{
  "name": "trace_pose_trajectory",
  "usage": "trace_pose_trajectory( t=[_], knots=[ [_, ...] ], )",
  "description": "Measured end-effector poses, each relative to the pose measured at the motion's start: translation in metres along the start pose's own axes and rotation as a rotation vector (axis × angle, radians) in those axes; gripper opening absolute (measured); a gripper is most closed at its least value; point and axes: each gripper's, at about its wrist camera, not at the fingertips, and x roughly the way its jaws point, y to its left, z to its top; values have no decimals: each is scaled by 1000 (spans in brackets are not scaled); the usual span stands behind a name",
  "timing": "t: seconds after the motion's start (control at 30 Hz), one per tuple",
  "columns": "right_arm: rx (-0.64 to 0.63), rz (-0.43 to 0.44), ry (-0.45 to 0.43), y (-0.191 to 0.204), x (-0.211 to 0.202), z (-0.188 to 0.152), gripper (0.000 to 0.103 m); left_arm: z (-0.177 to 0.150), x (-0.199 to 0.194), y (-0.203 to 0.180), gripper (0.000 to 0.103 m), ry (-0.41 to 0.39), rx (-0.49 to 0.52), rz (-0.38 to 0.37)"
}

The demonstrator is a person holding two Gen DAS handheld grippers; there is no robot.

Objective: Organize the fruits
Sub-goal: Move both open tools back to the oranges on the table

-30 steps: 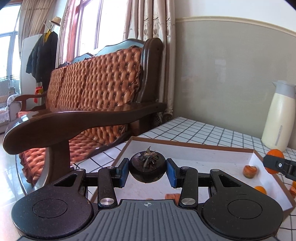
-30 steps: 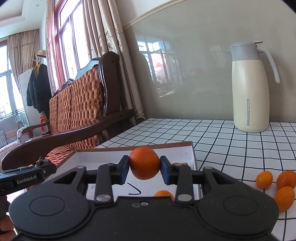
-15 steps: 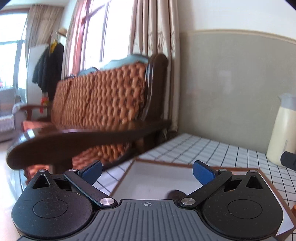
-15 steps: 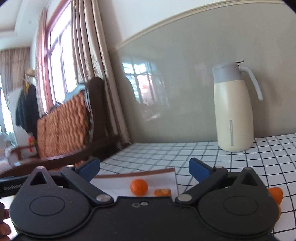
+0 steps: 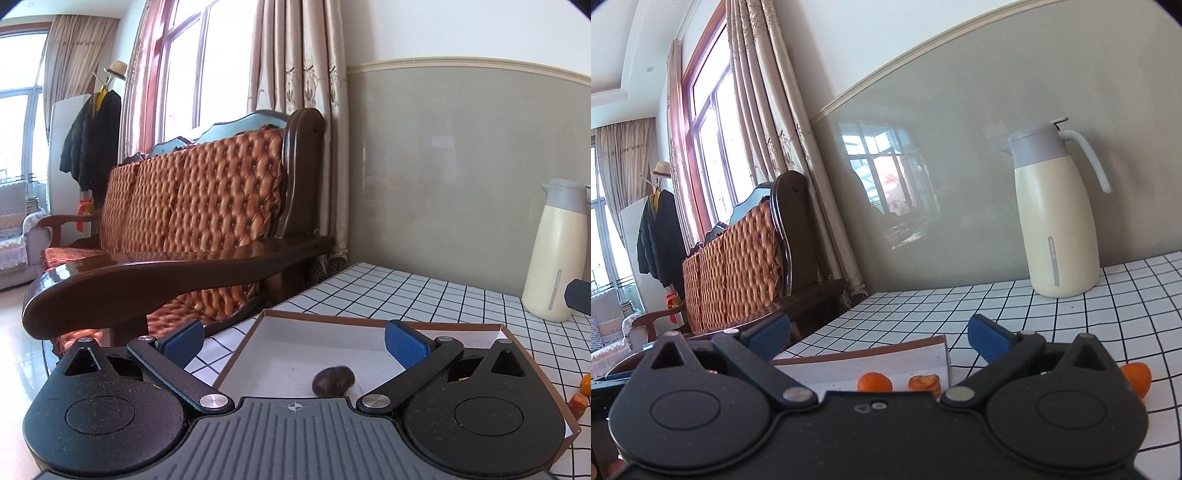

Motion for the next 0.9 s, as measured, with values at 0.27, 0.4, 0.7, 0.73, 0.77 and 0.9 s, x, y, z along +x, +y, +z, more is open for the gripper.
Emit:
trace_pose_trajectory(
  t=[0.27, 0.4, 0.7, 0.73, 0.77, 0.9],
  knots=[
    [-24, 3, 8, -2, -9, 0, 97, -4, -6, -11, 103, 13, 27, -9],
    [-21, 15, 23, -5, -16, 0, 97, -5, -10, -18, 103, 16, 33, -22],
    [-66, -16, 32, -17, -38, -1, 97, -6, -24, -45, 103, -4, 57, -79],
    [-71, -19, 35, -19, -40, -1, 97, -6, -26, -49, 103, -7, 64, -87],
    [-74, -22, 39, -21, -43, -2, 97, -7, -28, -54, 103, -9, 70, -95],
    [-73, -38, 56, -31, -52, -3, 97, -7, -35, -72, 103, -9, 85, -138]
  ],
)
